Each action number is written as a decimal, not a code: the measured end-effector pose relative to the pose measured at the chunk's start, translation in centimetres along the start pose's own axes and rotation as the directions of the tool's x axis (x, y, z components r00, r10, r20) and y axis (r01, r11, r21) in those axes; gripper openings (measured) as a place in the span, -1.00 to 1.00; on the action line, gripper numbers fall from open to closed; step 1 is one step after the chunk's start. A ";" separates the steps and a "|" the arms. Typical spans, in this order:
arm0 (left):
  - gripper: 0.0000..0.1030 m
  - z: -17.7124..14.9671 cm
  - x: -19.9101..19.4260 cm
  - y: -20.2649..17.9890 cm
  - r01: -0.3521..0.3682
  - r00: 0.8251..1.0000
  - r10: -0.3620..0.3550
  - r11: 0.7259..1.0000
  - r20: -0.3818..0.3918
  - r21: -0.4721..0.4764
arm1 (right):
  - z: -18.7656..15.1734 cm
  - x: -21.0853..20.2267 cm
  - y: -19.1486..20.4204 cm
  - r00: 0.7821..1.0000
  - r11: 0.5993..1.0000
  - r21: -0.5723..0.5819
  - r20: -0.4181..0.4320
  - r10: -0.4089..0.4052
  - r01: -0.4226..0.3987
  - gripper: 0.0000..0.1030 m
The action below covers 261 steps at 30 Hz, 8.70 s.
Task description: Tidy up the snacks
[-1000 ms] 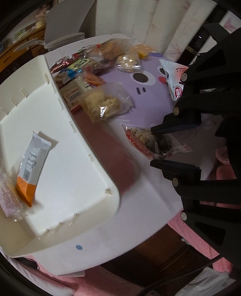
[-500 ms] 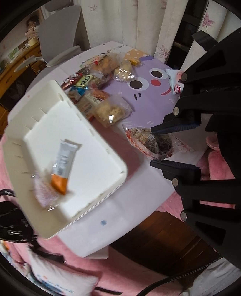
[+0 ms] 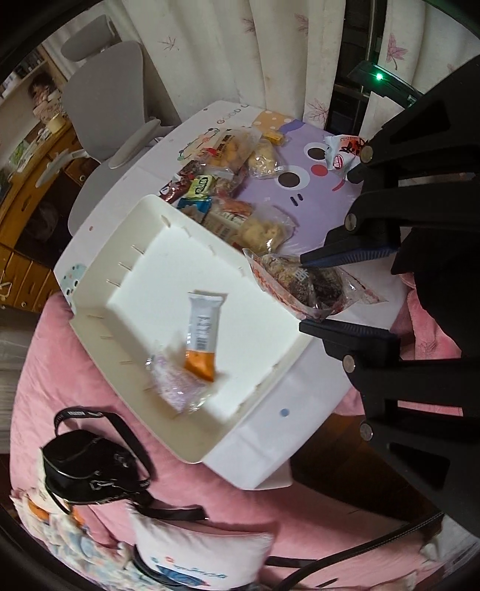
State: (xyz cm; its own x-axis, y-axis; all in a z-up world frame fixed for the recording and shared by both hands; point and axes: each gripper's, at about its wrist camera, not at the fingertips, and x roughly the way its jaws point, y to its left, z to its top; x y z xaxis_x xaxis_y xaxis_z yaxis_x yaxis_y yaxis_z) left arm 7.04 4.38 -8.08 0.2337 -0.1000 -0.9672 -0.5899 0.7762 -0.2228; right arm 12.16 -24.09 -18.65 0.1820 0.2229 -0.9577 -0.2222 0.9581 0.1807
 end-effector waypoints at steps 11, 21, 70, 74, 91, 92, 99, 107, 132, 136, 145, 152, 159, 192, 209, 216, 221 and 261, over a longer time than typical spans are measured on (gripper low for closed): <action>-0.48 6.1 -1.6 3.0 0.029 1.000 -0.030 0.990 0.003 0.138 | 1.1 -1.1 5.8 0.997 0.990 0.138 0.071 -0.010 0.001 0.19; -0.48 11.9 -0.7 6.2 0.055 0.998 -0.051 0.971 -0.026 0.231 | 1.8 -1.6 12.4 0.991 0.979 0.200 0.135 0.000 -0.028 0.20; 0.47 6.7 3.5 4.5 0.129 0.989 -0.142 0.648 -0.046 0.751 | -7.5 -0.2 17.2 0.977 0.885 0.450 0.212 0.022 -0.118 0.30; 0.48 5.5 3.2 2.1 0.137 0.986 -0.156 0.584 -0.055 0.800 | -8.9 -1.0 15.4 0.979 0.862 0.499 0.204 -0.016 -0.090 0.30; 0.58 6.0 3.0 -10.6 0.106 0.979 -0.203 0.529 0.004 0.842 | -7.6 -3.6 4.9 0.963 0.828 0.560 0.239 -0.125 -0.031 0.30; 0.58 6.2 3.1 -11.5 0.094 0.980 -0.200 0.526 0.016 0.845 | -7.3 -3.6 4.2 0.963 0.829 0.559 0.241 -0.124 -0.033 0.30; 0.58 6.6 3.9 -17.7 -0.007 0.978 -0.180 0.464 0.103 0.886 | -4.4 -3.0 -0.8 0.962 0.844 0.533 0.253 -0.104 -0.049 0.30; 0.58 6.7 7.5 -23.9 -0.086 0.984 -0.104 0.414 0.141 0.906 | -0.8 -1.9 -5.7 0.959 0.859 0.509 0.267 -0.096 -0.056 0.30; 0.79 9.5 23.4 -31.9 0.042 0.986 0.100 0.609 -0.130 0.792 | 9.1 7.4 -11.6 0.928 0.958 0.277 0.332 -0.168 0.074 0.30; 0.79 10.0 25.2 -31.5 0.066 0.978 0.099 0.688 -0.184 0.723 | 9.8 8.2 -11.2 0.905 0.968 0.217 0.375 -0.200 0.124 0.30; 0.79 10.9 27.9 -30.1 0.153 0.953 0.031 0.809 -0.301 0.567 | 10.7 9.3 -11.2 0.882 0.967 0.188 0.409 -0.235 0.171 0.30; 0.86 11.2 29.3 -30.1 0.150 0.949 0.019 0.849 -0.315 0.506 | 10.7 9.6 -11.5 0.889 0.971 0.178 0.401 -0.221 0.161 0.29; 0.78 11.5 30.0 -30.8 0.141 0.952 0.016 0.864 -0.306 0.483 | 10.9 9.8 -11.5 0.909 0.985 0.121 0.383 -0.164 0.126 -0.01; 0.35 8.8 22.2 -23.7 0.085 0.943 0.055 0.913 -0.327 0.398 | 9.4 7.3 -11.6 0.975 0.969 0.238 0.187 -0.117 0.071 -0.42; 0.38 6.9 11.7 -17.2 0.138 0.961 0.004 0.859 -0.275 0.494 | 4.5 3.4 -4.8 0.973 0.971 0.238 0.219 -0.079 0.025 -0.45; 0.41 7.6 8.8 -14.0 0.185 0.962 -0.045 0.831 -0.268 0.525 | 3.4 2.1 -1.1 0.975 0.980 0.201 0.219 -0.046 0.001 -0.45; 0.42 8.6 6.6 -10.8 0.202 0.966 -0.073 0.811 -0.248 0.549 | 3.1 0.6 2.4 0.966 0.987 0.158 0.252 -0.054 0.014 -0.45; 0.58 18.1 -1.6 5.5 0.245 0.960 -0.265 0.652 -0.087 0.717 | 1.7 -4.6 26.6 0.868 0.990 0.136 0.495 -0.034 -0.039 0.14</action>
State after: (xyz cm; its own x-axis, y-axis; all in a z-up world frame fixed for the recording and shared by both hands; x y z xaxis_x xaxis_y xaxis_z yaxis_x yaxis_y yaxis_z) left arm 17.39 20.07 -5.58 0.3139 -0.3558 -0.8803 0.2267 0.9284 -0.2944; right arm 7.03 0.70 -9.06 0.6395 0.2499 -0.7270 -0.0964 0.9643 0.2466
